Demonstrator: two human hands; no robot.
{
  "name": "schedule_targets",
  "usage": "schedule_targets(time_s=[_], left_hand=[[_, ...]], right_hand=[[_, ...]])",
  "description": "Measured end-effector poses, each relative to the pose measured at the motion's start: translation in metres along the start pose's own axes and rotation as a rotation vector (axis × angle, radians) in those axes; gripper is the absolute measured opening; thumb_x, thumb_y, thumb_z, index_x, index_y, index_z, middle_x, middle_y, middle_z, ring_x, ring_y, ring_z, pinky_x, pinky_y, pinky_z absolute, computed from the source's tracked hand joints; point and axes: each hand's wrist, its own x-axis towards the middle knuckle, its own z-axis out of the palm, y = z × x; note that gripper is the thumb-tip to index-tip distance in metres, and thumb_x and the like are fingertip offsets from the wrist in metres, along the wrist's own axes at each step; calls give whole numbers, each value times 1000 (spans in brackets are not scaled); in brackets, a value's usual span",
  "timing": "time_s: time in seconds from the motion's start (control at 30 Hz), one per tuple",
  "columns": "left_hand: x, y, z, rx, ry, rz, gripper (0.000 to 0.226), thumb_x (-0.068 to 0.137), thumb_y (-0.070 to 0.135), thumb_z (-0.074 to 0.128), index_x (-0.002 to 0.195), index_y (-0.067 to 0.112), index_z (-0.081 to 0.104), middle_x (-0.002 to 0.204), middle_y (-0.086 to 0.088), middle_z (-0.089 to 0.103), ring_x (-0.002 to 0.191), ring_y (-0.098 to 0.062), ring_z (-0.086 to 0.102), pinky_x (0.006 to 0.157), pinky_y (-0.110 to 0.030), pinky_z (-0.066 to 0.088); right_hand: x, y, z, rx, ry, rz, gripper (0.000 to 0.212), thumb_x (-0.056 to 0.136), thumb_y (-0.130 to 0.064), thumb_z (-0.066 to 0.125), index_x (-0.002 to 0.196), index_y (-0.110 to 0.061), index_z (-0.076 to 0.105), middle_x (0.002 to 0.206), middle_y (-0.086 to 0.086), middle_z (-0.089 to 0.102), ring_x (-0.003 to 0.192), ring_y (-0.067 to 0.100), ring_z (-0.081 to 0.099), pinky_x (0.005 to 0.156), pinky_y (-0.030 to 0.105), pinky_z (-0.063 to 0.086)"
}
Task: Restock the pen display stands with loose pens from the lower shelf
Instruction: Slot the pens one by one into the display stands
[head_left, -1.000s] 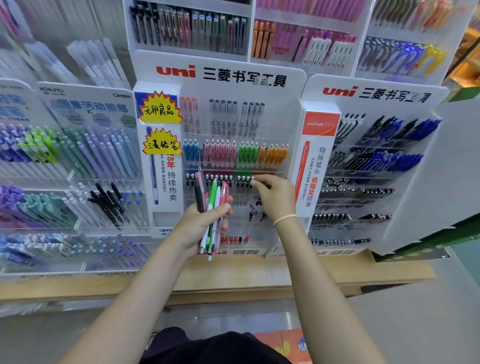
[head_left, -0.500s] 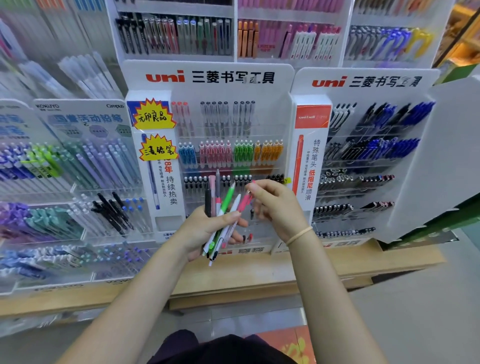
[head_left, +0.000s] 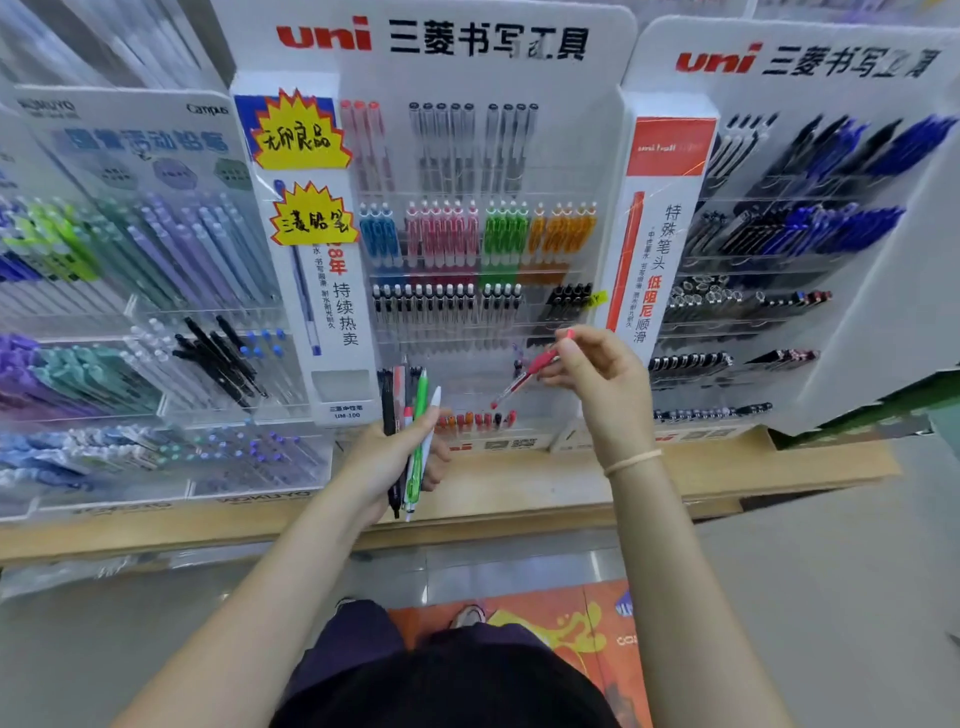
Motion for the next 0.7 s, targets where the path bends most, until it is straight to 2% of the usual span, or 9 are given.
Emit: schedule_targets(time_s=[0.07, 0.13, 0.27, 0.37, 0.43, 0.57, 0.7], left_hand=[[3, -8, 2, 11, -8, 2, 29, 97, 38, 61, 111, 16, 71, 70, -9, 64, 51, -20, 55, 52, -30, 47], [7, -14, 8, 10, -34, -2, 28, 98, 37, 60, 109, 15, 72, 71, -8, 63, 51, -19, 53, 52, -30, 46], [12, -21, 15, 5, -72, -15, 28, 98, 35, 59, 112, 13, 70, 72, -7, 63, 51, -18, 52, 51, -29, 44], [15, -24, 15, 10, -78, -19, 27, 99, 34, 58, 111, 14, 70, 71, -7, 63, 51, -17, 52, 52, -29, 44], [16, -25, 13, 8, -78, -21, 26, 100, 34, 58, 110, 14, 71, 71, -7, 64, 51, -17, 52, 52, -29, 43], [18, -26, 11, 0, -82, -26, 27, 99, 35, 59, 110, 14, 71, 73, -8, 64, 52, -18, 52, 51, -29, 44], [20, -27, 12, -8, -91, -32, 27, 99, 34, 60, 112, 13, 71, 74, -9, 64, 53, -18, 52, 51, -29, 44]], right_hand=[[-2, 7, -10, -90, 17, -58, 13, 96, -4, 61, 107, 2, 65, 88, 9, 71, 81, 21, 70, 74, 31, 59], [-4, 20, -16, -186, -11, -70, 11, 95, -4, 61, 105, -1, 65, 90, 9, 71, 85, 23, 71, 77, 35, 60], [-5, 57, -16, -311, -73, -11, 14, 94, -4, 63, 101, -15, 67, 93, 9, 72, 90, 25, 70, 84, 45, 59], [-3, 75, -16, -374, -83, 40, 24, 92, -7, 66, 93, -31, 66, 92, 4, 73, 90, 21, 71, 85, 47, 58], [0, 82, -15, -393, -86, 61, 27, 91, -8, 68, 89, -36, 66, 90, 1, 73, 90, 20, 71, 86, 45, 59], [6, 91, -9, -487, -124, 137, 11, 94, -19, 66, 89, -28, 69, 82, -3, 73, 77, 15, 71, 71, 34, 58], [6, 102, -2, -582, -103, 167, 14, 96, -27, 64, 87, -20, 72, 65, -3, 70, 54, 1, 61, 71, 36, 58]])
